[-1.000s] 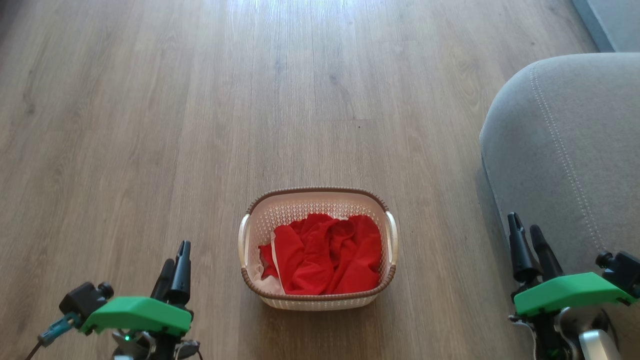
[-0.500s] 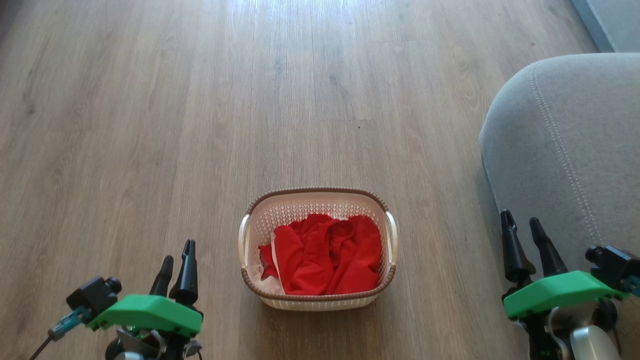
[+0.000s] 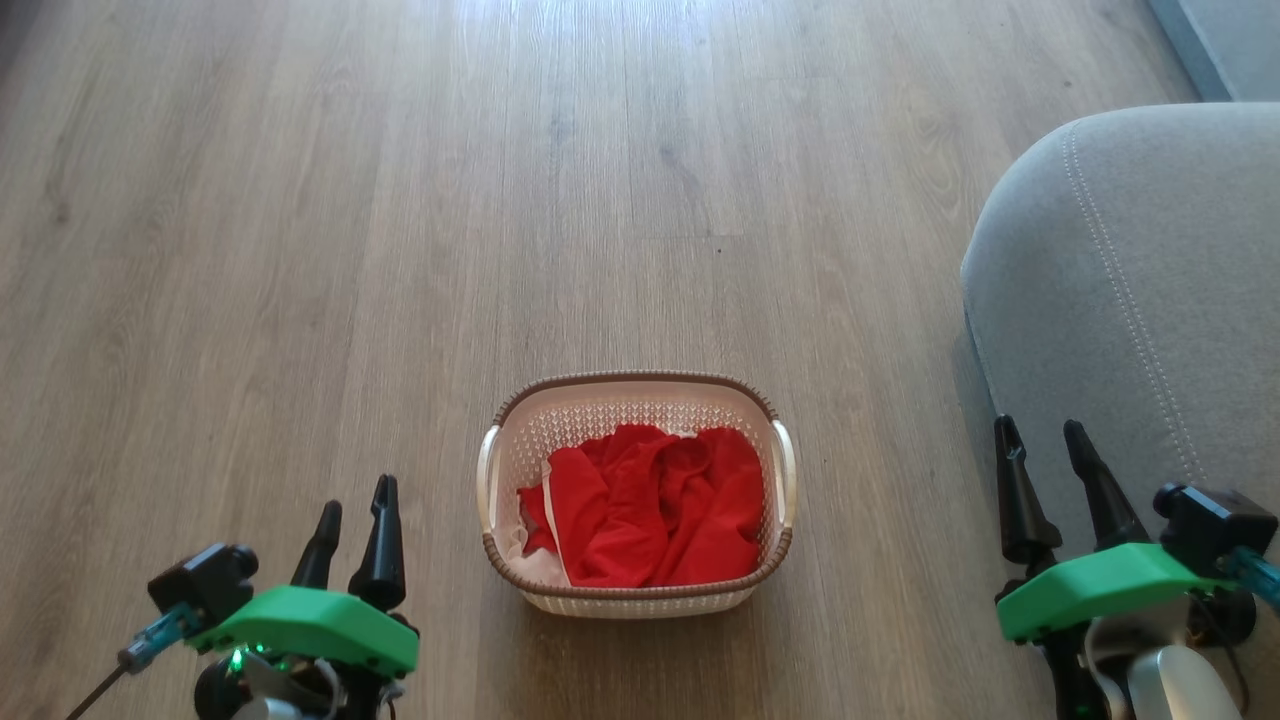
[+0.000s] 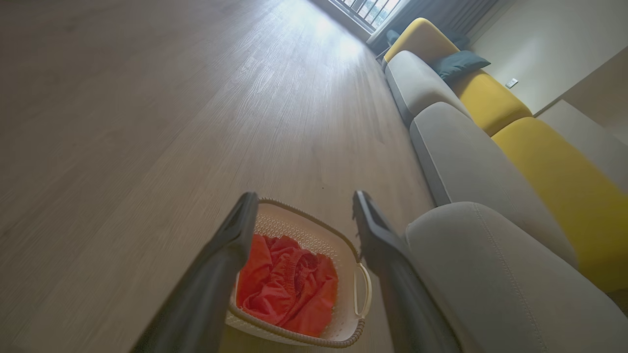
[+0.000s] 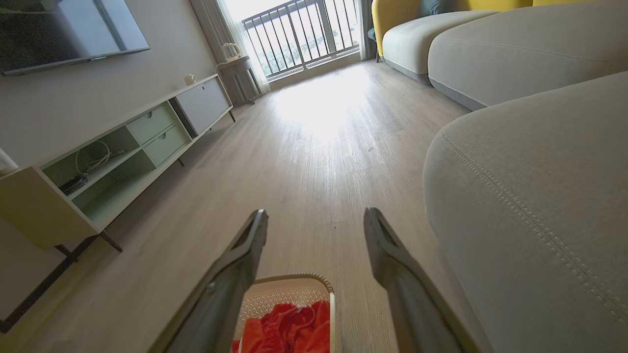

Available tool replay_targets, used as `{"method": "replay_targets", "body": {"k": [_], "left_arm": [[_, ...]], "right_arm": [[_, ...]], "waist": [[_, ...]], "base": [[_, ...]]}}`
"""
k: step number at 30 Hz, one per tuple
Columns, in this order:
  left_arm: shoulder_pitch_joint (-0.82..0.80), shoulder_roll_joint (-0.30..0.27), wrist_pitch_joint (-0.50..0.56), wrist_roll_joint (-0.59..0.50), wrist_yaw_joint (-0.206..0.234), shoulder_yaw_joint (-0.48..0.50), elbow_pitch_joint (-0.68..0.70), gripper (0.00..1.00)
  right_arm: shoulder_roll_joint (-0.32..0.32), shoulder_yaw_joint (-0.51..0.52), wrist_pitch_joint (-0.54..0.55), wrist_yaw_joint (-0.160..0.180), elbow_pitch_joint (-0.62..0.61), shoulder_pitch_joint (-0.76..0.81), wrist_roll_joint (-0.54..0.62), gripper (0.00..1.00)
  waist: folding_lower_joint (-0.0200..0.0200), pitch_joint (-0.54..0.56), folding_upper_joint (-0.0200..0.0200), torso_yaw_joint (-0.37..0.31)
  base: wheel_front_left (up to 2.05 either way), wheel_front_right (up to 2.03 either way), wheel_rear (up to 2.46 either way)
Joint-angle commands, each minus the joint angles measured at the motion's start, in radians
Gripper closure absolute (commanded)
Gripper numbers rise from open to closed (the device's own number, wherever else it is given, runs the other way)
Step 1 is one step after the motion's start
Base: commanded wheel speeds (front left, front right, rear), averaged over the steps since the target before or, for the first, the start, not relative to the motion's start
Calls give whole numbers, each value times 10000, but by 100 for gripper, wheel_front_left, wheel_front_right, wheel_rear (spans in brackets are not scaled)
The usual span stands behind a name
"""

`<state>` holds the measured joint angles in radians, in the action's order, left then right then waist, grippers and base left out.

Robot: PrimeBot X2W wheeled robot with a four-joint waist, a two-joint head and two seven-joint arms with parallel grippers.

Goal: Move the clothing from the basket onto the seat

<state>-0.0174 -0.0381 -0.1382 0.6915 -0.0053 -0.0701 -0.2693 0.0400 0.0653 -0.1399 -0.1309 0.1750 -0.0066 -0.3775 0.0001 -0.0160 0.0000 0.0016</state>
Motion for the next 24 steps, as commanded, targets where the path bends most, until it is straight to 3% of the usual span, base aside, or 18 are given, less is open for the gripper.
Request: {"method": "replay_targets", "body": {"k": [1,24], "left_arm": [[-336,-97,-190,-341,64,147,401,0],[-392,-113,-866,-3021,181,202,472,0]], "right_arm": [[91,-174,-167,1,-436,-121,373,0],[99,99,-846,2,-510,-122,2725,0]], "waist": [[0,-5,0,-4],[-1,-79,0,-55]], "base": [[0,0,0],[0,0,0]]}}
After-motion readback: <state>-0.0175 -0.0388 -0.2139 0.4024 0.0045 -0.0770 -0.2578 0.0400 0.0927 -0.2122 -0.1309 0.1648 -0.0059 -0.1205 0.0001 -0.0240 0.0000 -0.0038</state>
